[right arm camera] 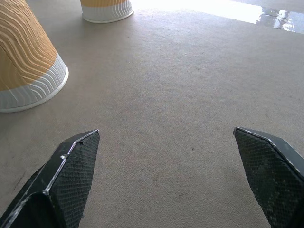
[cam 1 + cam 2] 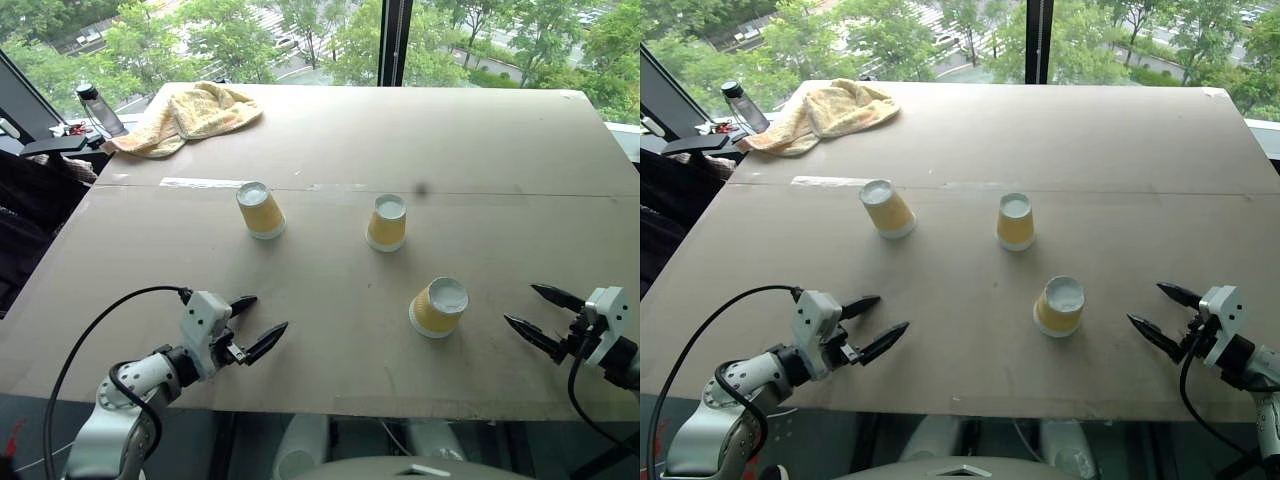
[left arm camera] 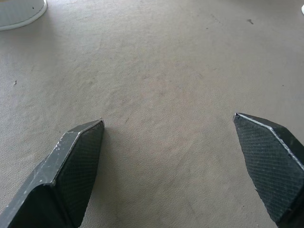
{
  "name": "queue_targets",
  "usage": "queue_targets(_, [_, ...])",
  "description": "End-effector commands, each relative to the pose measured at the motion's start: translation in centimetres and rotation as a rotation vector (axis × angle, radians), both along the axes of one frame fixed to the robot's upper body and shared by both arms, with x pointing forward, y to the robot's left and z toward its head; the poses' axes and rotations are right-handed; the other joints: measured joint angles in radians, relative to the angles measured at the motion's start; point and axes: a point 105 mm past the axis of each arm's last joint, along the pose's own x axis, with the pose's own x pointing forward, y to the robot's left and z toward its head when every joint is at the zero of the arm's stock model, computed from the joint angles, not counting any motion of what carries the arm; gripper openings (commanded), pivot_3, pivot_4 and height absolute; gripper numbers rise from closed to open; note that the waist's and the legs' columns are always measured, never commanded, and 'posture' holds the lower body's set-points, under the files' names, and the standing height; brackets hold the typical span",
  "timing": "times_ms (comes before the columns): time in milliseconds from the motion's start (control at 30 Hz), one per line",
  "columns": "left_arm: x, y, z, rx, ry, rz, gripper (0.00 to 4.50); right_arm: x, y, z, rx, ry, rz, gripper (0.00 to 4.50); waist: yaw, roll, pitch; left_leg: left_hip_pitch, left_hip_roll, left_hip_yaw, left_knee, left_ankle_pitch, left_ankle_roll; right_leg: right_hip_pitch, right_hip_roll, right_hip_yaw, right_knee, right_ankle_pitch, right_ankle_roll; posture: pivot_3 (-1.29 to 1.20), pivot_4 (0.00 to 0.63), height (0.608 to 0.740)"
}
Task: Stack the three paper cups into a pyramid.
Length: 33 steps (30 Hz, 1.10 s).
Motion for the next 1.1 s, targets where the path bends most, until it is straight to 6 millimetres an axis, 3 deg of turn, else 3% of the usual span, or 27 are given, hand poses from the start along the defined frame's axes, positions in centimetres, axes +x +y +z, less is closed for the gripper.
queue_targets(33, [-0.2,1.0,0.1,0.024,0.001,0.021,4.5,-0.1,-0.5,1.0,-0.015,-0.037,0.003,4.47,0.0,0.0,0.0,0.0,0.0,0.0,0.0,0.0,0.0,0.0,0.0,0.0,0.0,0.0,0.0,0.0,0.15,0.74])
queue_targets(567, [0.2,0.7,1.7,-0.006,-0.036,-0.024,4.5,-0.4,0.0,1.0,-0.022,-0.038,0.018,4.47,0.001,0.0,0.0,0.0,0.0,0.0,0.0,0.0,0.0,0.0,0.0,0.0,0.0,0.0,0.0,0.0,0.15,0.74])
queue_targets(833, [-0.8,-2.2,6.1,-0.024,-0.064,-0.376,4.5,-2.5,2.9,2.0,-0.021,-0.027,0.21,4.47,0.002,0.0,0.0,-0.001,0.0,-0.001,0.0,0.0,0.0,0.0,0.0,-0.001,-0.001,0.0,0.0,0.0,0.15,0.74])
queue_targets(1000, [-0.7,-3.6,11.1,-0.047,-0.139,-0.557,4.5,-3.8,6.7,3.8,0.023,-0.017,0.355,4.47,-0.001,0.0,0.001,-0.001,0.0,-0.002,0.0,0.0,0.0,0.0,0.0,-0.002,0.0,0.0,0.0,0.0,0.15,0.74])
queue_targets(1100, [-0.9,-4.2,13.6,-0.033,-0.171,-0.643,4.5,-3.1,8.6,5.4,0.055,-0.081,0.369,4.47,-0.002,-0.001,0.002,-0.001,0.0,-0.001,0.0,0.0,0.0,-0.001,0.0,-0.001,0.0,0.0,0.0,0.0,0.15,0.74])
